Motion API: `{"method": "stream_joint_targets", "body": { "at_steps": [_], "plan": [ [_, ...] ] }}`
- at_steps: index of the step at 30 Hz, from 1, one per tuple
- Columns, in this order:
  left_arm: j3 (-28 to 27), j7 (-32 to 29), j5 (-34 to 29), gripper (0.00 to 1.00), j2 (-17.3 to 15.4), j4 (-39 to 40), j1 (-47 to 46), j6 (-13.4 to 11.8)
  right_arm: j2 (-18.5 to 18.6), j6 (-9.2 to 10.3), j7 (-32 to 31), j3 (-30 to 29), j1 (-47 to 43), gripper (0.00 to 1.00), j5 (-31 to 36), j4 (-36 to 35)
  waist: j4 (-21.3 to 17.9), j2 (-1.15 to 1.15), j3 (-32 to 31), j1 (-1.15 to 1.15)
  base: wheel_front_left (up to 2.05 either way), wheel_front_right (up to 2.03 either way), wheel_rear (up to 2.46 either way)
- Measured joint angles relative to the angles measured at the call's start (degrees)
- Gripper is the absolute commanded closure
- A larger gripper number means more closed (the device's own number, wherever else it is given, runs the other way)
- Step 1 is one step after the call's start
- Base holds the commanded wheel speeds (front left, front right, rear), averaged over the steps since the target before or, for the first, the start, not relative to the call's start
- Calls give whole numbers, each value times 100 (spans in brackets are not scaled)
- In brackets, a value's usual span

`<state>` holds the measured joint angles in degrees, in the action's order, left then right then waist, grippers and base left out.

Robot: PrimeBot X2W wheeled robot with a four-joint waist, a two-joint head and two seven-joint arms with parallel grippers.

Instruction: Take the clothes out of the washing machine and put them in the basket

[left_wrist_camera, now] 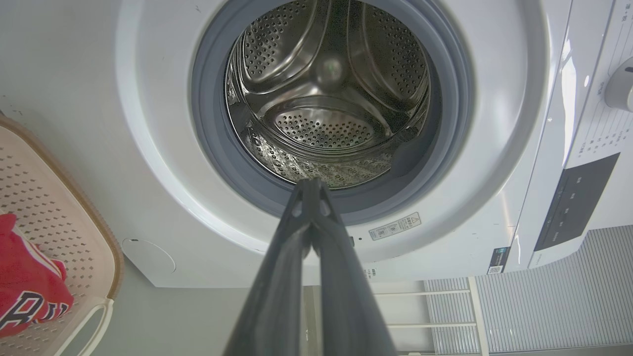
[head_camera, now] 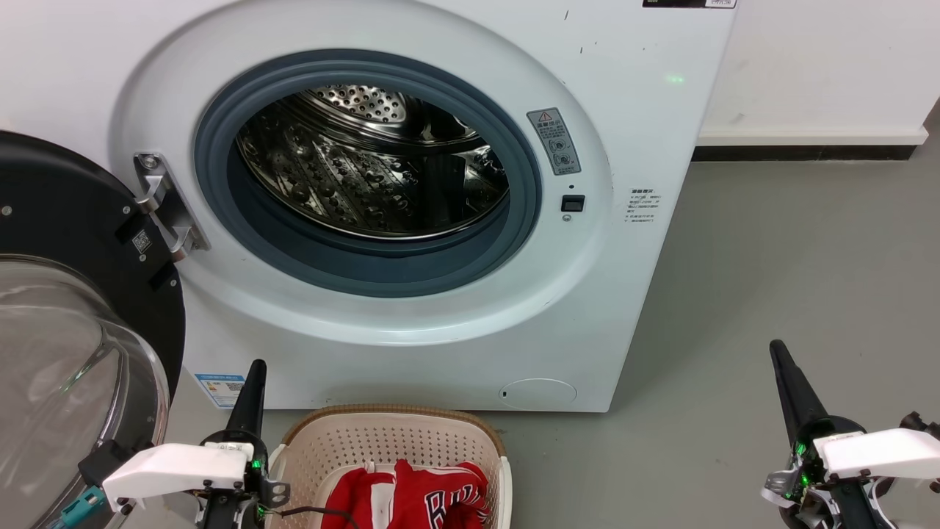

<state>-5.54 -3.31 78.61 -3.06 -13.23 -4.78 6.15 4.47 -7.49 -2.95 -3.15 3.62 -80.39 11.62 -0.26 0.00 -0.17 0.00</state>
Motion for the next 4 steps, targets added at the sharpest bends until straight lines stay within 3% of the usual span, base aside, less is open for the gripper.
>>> {"method": "stream_joint_targets", "body": {
  "at_steps": [4],
  "plan": [
    [-14,-45,201,100,2,-12,-13,25,-1,0,-21,-16,31,100,-196,35,3,0,4,0,0,0,0]
  ]
}}
